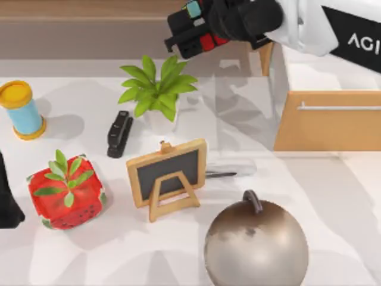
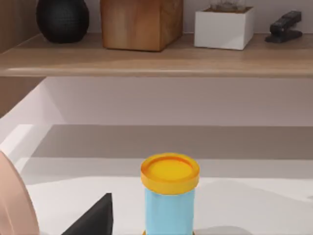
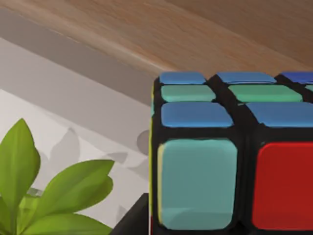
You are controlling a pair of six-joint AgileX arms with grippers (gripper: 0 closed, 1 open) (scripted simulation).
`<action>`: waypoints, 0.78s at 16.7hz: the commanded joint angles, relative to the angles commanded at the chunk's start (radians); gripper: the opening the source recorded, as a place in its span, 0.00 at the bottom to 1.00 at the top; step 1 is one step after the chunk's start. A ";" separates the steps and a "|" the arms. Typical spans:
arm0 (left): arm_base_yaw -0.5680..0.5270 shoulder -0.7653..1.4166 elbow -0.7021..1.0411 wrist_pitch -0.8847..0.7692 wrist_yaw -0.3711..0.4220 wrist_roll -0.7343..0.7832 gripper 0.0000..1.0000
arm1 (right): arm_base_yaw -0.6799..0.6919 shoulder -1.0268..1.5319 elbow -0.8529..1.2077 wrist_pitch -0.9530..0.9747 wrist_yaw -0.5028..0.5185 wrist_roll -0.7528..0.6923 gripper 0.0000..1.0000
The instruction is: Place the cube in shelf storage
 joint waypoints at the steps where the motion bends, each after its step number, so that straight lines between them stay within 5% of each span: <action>1: 0.000 0.000 0.000 0.000 0.000 0.000 1.00 | 0.021 0.010 -0.030 0.101 0.033 -0.006 0.00; 13: 0.000 0.000 0.000 0.000 0.000 0.000 1.00 | 0.167 0.217 -0.267 1.220 0.431 -0.091 0.00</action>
